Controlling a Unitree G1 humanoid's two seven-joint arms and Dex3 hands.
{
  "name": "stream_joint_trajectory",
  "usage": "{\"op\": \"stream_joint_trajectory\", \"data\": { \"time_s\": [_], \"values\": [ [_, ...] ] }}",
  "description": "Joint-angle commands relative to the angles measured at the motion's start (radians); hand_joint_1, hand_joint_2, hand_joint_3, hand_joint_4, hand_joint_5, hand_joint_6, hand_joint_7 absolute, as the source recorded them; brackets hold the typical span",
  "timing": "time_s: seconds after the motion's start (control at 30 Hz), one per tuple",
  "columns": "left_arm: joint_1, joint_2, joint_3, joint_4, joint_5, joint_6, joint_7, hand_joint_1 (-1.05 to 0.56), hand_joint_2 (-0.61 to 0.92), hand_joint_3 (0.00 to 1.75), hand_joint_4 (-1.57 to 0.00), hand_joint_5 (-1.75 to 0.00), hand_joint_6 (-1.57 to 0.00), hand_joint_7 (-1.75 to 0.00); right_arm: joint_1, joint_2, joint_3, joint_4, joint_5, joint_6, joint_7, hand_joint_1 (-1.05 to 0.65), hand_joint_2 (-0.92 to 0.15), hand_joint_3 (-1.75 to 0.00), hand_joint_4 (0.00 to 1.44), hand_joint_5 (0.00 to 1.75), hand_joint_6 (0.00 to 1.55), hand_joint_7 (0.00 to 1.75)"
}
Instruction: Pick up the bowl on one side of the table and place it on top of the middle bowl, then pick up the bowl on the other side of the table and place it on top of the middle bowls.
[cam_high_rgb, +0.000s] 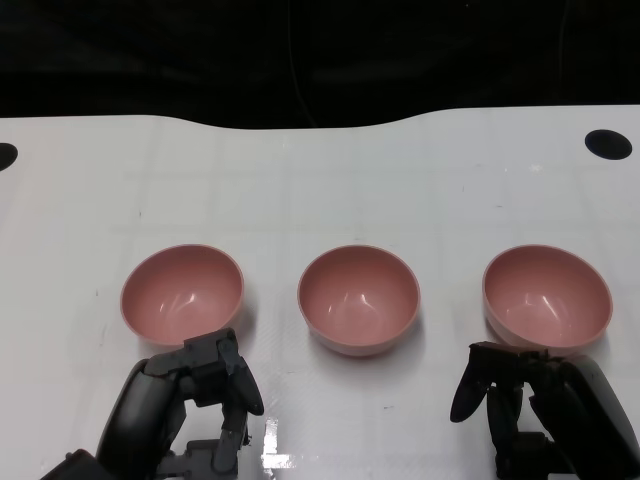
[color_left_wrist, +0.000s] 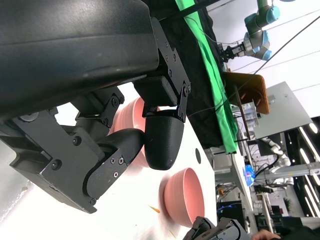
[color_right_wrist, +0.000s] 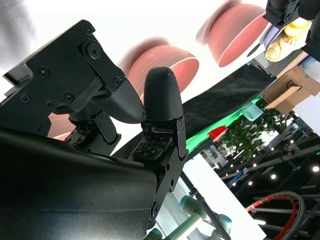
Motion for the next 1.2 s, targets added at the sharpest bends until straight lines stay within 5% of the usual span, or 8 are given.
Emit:
{"op": "stream_joint_trajectory", "data": {
  "time_s": [0.03, 0.83, 0.97, 1.03, 1.2],
  "values": [
    [-0.006, 0.014, 0.008, 0.003, 0.001, -0.010, -0.004, -0.18, 0.34, 1.44, -0.90, -1.75, -0.83, -1.55, -0.003, -0.005, -0.005, 0.003, 0.008, 0.003, 0.001, -0.13, -0.06, -1.70, 0.99, 1.75, 0.92, 1.42],
    [-0.006, 0.017, 0.011, -0.001, 0.015, -0.007, 0.002, -0.19, 0.34, 1.43, -0.90, -1.75, -0.83, -1.56, -0.004, -0.004, -0.004, 0.004, 0.008, 0.000, 0.000, -0.12, -0.05, -1.69, 0.98, 1.75, 0.91, 1.41],
    [-0.008, 0.015, 0.011, 0.003, 0.000, -0.006, -0.007, -0.17, 0.34, 1.43, -0.90, -1.75, -0.82, -1.56, -0.006, -0.003, -0.006, 0.005, 0.006, 0.005, -0.002, -0.09, -0.07, -1.65, 0.94, 1.75, 0.93, 1.31],
    [-0.009, 0.015, 0.011, 0.005, 0.003, -0.010, -0.005, -0.16, 0.34, 1.44, -0.91, -1.75, -0.83, -1.56, -0.006, -0.001, -0.008, 0.006, 0.004, 0.005, -0.009, -0.11, -0.16, -1.47, 0.89, 1.69, 0.95, 1.06],
    [-0.009, 0.014, 0.010, 0.007, -0.003, -0.009, -0.008, -0.17, 0.34, 1.45, -0.91, -1.75, -0.83, -1.55, -0.007, 0.000, -0.014, 0.004, 0.004, 0.007, -0.021, -0.15, -0.32, -1.17, 0.84, 1.28, 0.92, 0.78]
  ]
}}
